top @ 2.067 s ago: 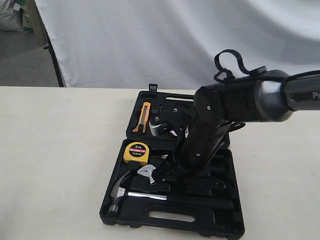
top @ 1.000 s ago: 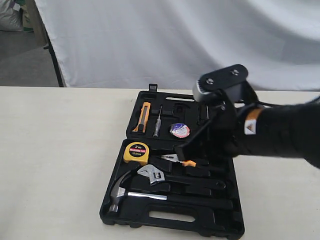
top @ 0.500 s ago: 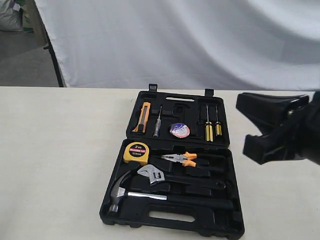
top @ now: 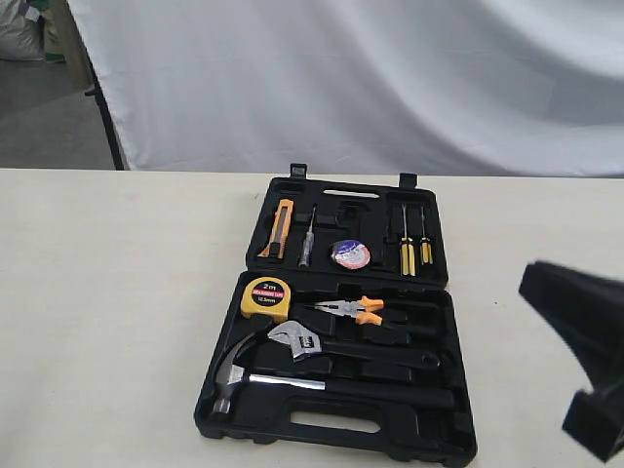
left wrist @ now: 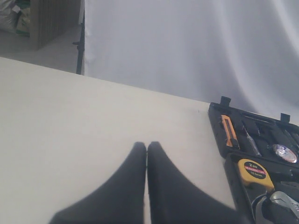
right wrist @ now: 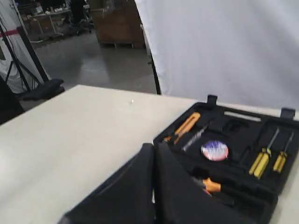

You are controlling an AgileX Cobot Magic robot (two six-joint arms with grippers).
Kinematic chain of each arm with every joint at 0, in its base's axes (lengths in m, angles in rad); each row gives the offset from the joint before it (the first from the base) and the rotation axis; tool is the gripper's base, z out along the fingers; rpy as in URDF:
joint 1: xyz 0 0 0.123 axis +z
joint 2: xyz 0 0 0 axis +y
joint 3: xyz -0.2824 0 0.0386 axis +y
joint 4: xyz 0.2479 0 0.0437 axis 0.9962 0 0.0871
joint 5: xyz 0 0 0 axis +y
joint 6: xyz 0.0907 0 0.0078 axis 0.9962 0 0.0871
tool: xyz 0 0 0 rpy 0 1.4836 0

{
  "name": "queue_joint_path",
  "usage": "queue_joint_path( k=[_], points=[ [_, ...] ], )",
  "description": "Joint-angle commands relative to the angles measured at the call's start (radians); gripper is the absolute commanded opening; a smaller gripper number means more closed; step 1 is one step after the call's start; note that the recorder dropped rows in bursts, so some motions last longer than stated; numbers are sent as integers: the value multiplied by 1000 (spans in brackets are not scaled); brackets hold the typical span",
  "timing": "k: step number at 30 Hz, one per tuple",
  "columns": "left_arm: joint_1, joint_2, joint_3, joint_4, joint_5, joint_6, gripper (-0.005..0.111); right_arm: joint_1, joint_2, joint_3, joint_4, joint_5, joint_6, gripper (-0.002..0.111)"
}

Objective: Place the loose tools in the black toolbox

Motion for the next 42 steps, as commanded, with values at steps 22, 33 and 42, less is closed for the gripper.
queue_joint_path(
  k=[22,33,42],
  points=[
    [25,-3,-3,4,-7,-5,1,-391,-547,264,-6,197,114,0],
    [25,-3,-3,4,-7,-5,1,-440,-574,264,-41,286,35,0],
    [25,-3,-3,4,-7,-5,1,-440,-574,264,-41,286,35,0]
  ],
)
